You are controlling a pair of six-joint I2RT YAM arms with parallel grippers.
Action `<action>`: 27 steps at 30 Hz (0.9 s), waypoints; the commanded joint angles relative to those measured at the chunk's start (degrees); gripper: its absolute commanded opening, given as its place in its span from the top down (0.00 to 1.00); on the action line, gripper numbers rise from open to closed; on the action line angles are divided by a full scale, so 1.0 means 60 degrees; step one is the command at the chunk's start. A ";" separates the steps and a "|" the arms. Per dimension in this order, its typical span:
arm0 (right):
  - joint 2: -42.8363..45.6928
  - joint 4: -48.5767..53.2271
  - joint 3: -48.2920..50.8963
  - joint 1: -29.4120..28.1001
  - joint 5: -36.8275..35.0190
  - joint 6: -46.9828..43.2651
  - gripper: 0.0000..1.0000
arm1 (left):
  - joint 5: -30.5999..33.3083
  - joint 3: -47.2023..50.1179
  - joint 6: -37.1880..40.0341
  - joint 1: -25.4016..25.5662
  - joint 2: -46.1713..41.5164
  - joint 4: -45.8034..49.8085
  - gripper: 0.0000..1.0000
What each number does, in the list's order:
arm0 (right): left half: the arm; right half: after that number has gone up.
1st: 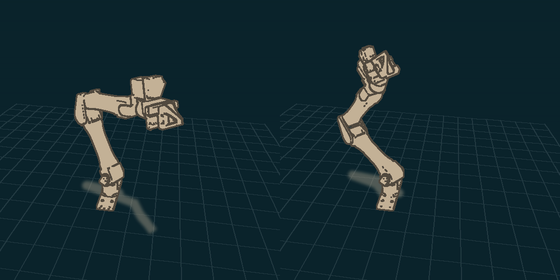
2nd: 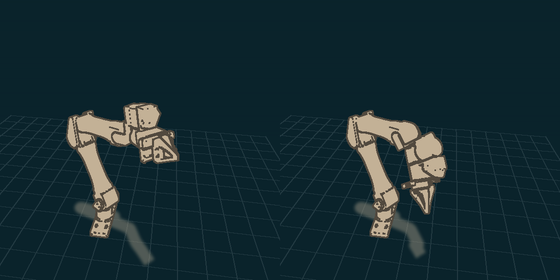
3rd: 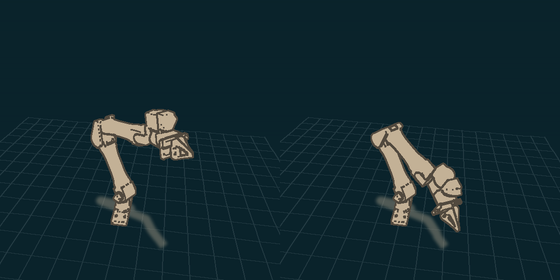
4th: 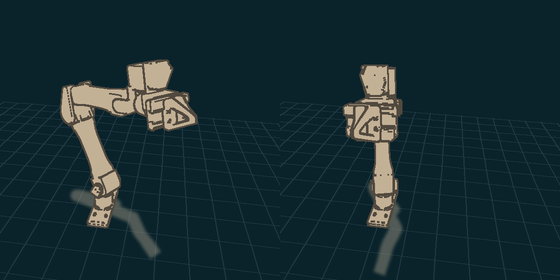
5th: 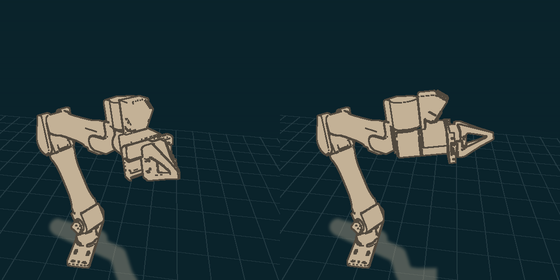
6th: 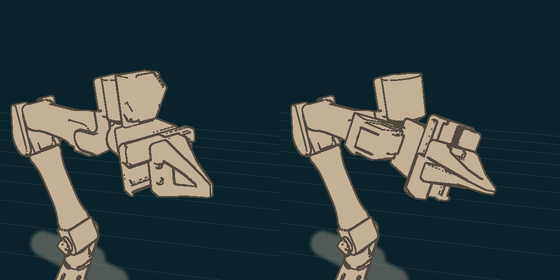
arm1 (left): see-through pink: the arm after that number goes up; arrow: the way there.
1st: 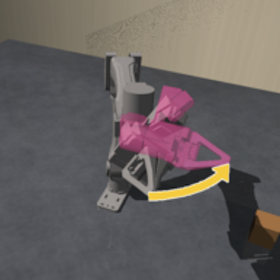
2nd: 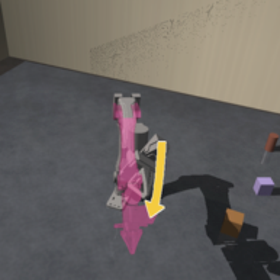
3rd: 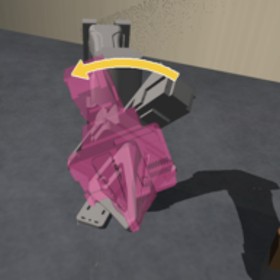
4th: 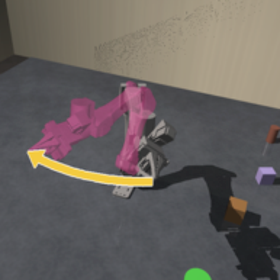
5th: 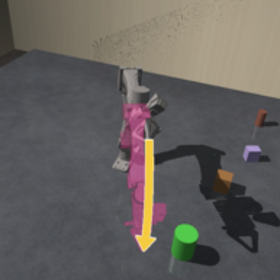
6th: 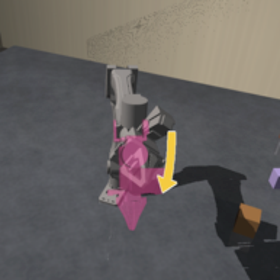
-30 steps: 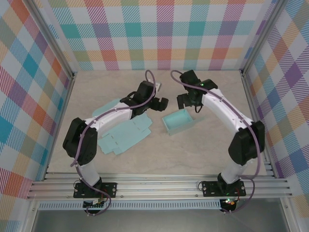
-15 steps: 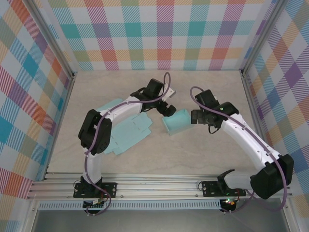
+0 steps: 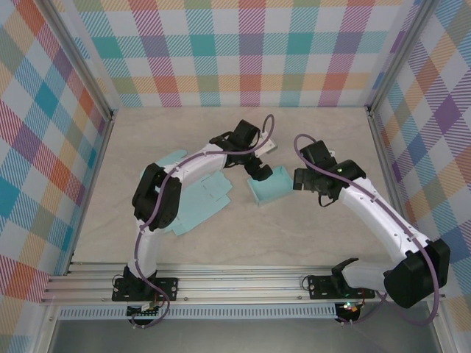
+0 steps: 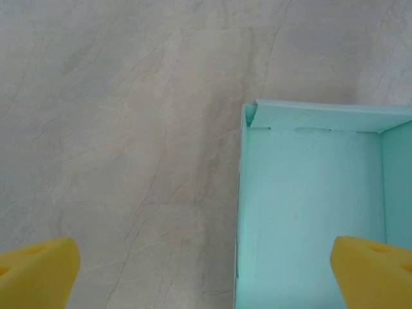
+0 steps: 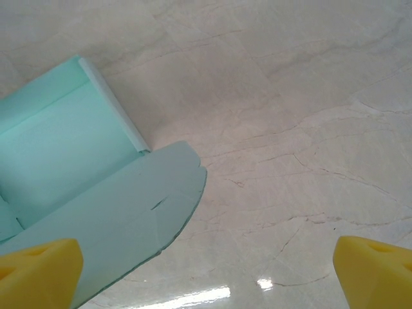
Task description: Fold the paper box
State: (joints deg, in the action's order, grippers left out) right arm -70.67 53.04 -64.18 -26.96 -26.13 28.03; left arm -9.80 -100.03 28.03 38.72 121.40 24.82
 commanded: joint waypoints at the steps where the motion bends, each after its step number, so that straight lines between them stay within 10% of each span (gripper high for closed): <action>1: -0.0082 -0.0160 0.0136 0.0048 -0.0127 0.0191 0.00 | 0.0146 -0.0292 0.0449 0.0211 0.0214 0.0450 0.00; 27: 0.0031 -0.0165 0.0253 0.0083 -0.0554 0.0342 0.00 | 0.0550 -0.1029 0.0937 0.0362 0.0749 0.0952 0.00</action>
State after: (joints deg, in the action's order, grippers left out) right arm -70.83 52.27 -63.40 -26.92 -28.32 29.23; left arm -6.79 -104.18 32.64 40.49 125.03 28.58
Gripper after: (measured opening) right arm 0.997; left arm 0.999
